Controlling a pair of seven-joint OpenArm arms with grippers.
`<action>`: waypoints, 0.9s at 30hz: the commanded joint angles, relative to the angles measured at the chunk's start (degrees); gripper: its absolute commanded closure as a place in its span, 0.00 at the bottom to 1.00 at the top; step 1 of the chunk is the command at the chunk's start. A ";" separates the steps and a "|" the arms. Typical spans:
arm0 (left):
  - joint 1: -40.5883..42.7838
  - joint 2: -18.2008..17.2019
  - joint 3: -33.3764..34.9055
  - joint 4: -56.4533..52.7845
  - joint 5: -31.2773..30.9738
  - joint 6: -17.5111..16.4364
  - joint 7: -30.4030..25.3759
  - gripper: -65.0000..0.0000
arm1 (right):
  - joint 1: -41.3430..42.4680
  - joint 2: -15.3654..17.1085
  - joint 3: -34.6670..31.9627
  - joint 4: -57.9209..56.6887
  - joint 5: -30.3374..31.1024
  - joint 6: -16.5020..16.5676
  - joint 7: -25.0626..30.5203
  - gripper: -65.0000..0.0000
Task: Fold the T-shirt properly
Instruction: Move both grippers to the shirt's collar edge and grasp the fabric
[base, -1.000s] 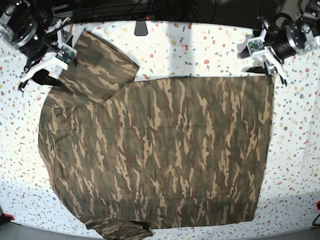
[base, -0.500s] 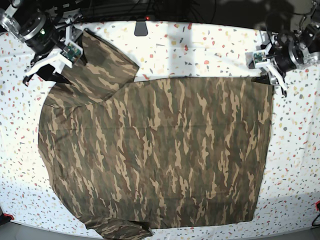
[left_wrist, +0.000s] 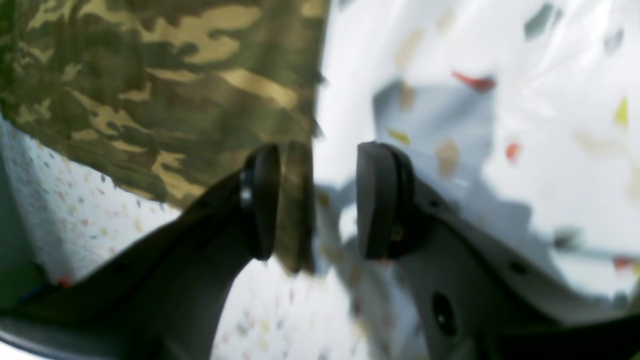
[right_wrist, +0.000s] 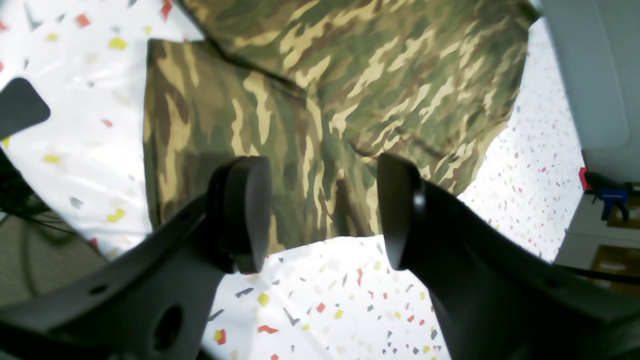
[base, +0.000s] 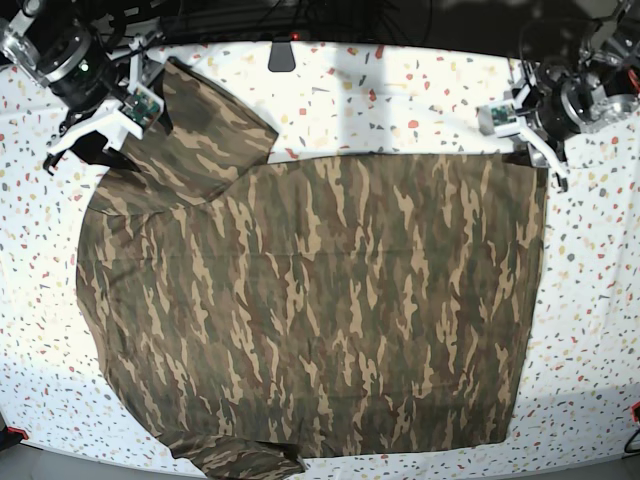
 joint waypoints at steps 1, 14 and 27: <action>-0.07 -2.97 -0.83 3.45 0.48 1.29 0.98 0.63 | -0.26 0.68 0.39 0.96 0.31 -0.58 0.85 0.47; -0.09 -6.14 -0.83 2.86 -1.68 5.70 -4.87 0.63 | -0.26 0.68 0.39 0.96 2.56 -0.58 -0.83 0.47; -0.09 1.44 -0.83 -10.29 8.33 9.97 -7.54 0.63 | -0.26 0.68 0.39 0.96 7.82 -0.58 -0.44 0.47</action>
